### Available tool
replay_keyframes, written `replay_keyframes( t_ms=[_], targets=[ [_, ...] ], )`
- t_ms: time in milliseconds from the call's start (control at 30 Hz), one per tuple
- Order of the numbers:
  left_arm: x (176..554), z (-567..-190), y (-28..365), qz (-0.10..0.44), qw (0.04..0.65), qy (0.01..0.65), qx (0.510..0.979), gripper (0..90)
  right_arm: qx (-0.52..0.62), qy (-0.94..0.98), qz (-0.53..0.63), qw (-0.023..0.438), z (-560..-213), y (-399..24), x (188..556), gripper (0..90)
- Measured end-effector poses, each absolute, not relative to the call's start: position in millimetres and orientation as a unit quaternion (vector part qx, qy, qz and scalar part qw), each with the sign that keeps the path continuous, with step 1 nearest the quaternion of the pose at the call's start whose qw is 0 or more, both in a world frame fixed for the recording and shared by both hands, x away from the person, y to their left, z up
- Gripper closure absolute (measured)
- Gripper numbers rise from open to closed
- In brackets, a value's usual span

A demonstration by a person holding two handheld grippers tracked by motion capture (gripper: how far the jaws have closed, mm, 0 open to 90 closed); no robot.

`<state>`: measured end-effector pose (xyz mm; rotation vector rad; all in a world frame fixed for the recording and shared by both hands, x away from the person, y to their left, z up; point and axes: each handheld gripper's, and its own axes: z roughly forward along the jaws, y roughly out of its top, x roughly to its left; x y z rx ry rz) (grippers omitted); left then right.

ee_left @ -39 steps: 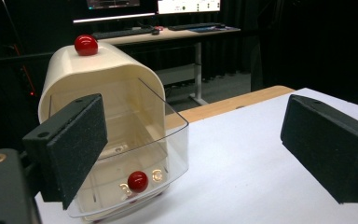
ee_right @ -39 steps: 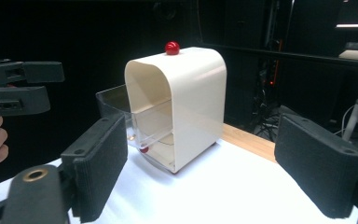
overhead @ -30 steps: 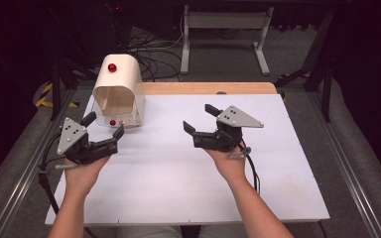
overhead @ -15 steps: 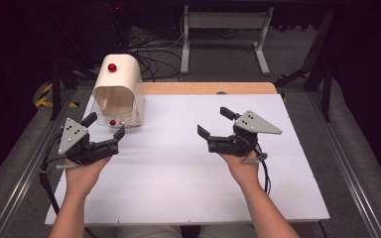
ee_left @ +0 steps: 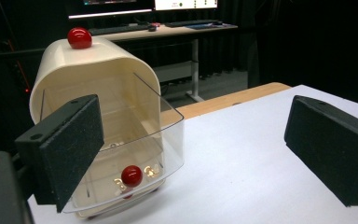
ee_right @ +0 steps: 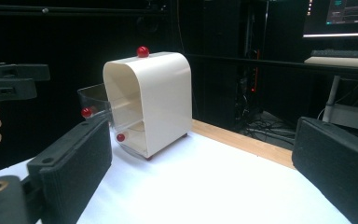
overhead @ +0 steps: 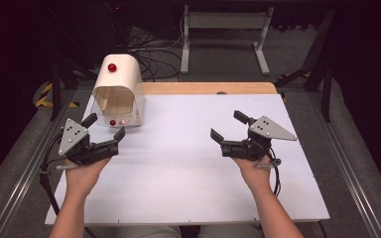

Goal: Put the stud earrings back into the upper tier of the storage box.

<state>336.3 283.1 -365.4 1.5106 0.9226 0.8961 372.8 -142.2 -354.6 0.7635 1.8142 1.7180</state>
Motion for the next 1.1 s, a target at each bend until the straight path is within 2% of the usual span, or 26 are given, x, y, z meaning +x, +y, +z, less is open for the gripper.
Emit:
replay_keyframes(
  t_ms=[667, 1100],
  targets=[
    [334.6, -367.7, 283.6, 0.381, 0.549, 0.39, 0.634, 7.1, 0.289, 0.659, 0.637, 0.276, -371.8, -186.2, 365.5, 1.9],
    [331.1, -368.7, 286.9, 0.384, 0.545, 0.394, 0.633, 7.7, 0.293, 0.649, 0.641, 0.286, -373.4, -196.4, 365.0, 2.0]
  ],
)
